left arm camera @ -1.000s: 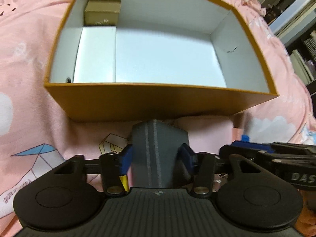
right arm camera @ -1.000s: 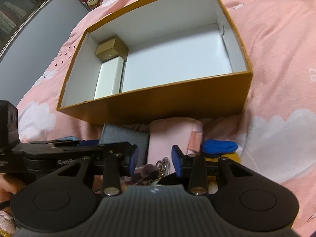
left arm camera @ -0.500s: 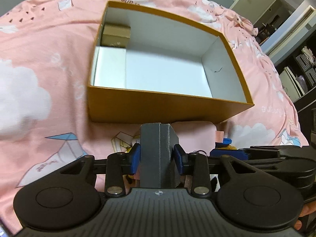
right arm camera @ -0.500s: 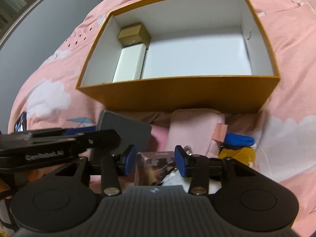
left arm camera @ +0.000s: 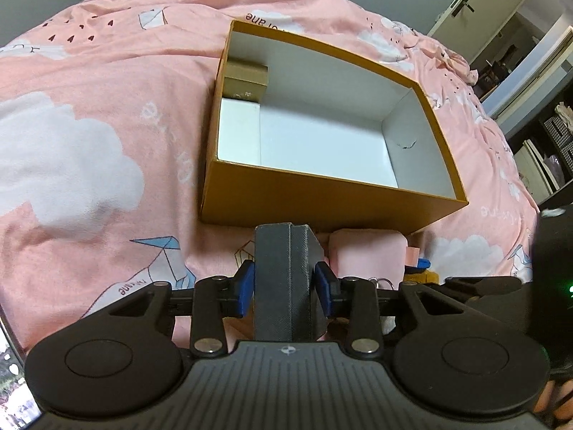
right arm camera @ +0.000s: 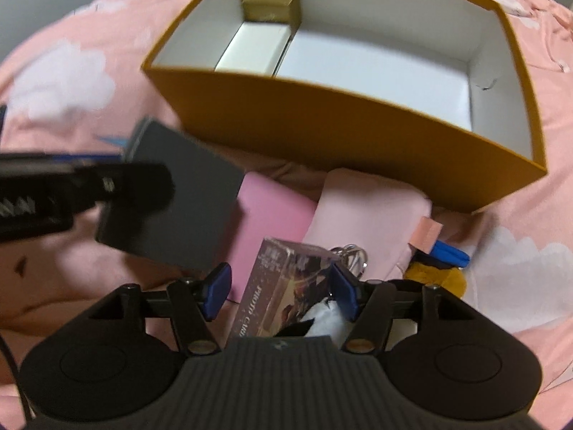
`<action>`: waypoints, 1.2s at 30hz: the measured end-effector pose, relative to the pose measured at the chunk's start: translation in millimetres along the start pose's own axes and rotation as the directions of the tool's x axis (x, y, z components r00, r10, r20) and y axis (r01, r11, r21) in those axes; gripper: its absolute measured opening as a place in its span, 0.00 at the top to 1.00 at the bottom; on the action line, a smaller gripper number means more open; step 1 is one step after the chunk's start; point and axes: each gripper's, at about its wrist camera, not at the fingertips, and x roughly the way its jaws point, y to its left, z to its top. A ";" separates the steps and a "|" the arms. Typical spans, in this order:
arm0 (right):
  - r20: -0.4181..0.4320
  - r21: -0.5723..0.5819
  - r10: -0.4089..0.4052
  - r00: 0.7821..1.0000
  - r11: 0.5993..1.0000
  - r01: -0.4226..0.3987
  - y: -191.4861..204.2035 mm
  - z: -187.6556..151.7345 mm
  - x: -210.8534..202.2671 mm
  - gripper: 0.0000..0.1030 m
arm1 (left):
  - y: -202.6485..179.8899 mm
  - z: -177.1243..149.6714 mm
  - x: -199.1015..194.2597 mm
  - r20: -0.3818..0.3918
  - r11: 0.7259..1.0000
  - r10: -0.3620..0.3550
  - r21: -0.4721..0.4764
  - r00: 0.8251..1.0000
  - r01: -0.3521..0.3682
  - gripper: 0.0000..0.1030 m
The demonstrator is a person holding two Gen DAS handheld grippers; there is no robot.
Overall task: Organize objects
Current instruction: 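Grasp the dark grey box with the left gripper while the right grasps the PHOTO CARD box, then lower the dark grey box into the orange box and open the left gripper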
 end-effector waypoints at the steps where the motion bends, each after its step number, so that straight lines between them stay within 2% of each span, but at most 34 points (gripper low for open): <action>1: -0.012 -0.010 -0.007 1.000 1.000 0.007 1.6 -1.1 2.9 0.39 | 0.5 0.1 -1.5 0.004 1.000 0.000 -0.001 1.000 0.000 0.60; 5: -0.039 -0.011 -0.011 0.999 1.000 0.010 -2.0 -5.2 8.8 0.42 | 2.5 1.8 -8.6 0.023 1.000 -0.007 -0.002 1.000 0.007 0.60; 7: -0.027 0.020 0.016 0.999 1.000 -0.015 -10.1 -6.3 3.9 0.51 | 2.0 2.9 -11.2 0.031 1.000 -0.011 0.000 0.999 0.011 0.60; 11: 0.000 0.099 0.072 0.997 0.993 -0.072 -28.9 -8.1 -7.8 0.63 | -0.8 4.5 -14.2 0.038 1.000 -0.023 0.008 0.999 0.023 0.60; 12: 0.015 0.126 0.099 0.995 0.987 -0.100 -36.0 -8.2 -12.9 0.70 | -1.1 4.8 -14.6 0.039 1.000 -0.026 0.009 0.999 0.026 0.60; 14: 0.041 0.163 0.142 0.989 0.976 -0.146 -45.5 -6.9 -21.5 0.75 | -2.6 5.6 -16.2 0.044 1.000 -0.029 0.010 0.999 0.028 0.60; 20: 0.142 0.156 0.209 0.967 0.960 -0.231 -59.8 -0.2 -53.3 0.76 | -10.2 11.0 -27.6 0.078 0.999 -0.036 0.030 0.996 0.034 0.60; 25: 0.227 0.161 0.253 0.940 0.943 -0.293 -66.7 13.5 -84.4 0.76 | -17.4 26.6 -41.5 0.132 0.998 -0.054 0.049 0.990 0.048 0.60; 30: 0.314 0.150 0.301 0.900 0.921 -0.360 -77.8 29.4 -110.7 0.76 | -26.3 53.6 -49.4 0.189 0.996 -0.072 0.070 0.979 0.060 0.60; 33: 0.379 0.135 0.290 0.879 0.922 -0.362 -86.7 44.8 -124.4 0.76 | -30.0 72.6 -45.7 0.215 0.995 -0.085 0.073 0.973 0.071 0.60; 36: 0.428 0.143 0.243 0.870 0.933 -0.330 -96.1 62.7 -127.1 0.76 | -30.2 87.8 -30.3 0.202 0.995 -0.091 0.062 0.975 0.080 0.60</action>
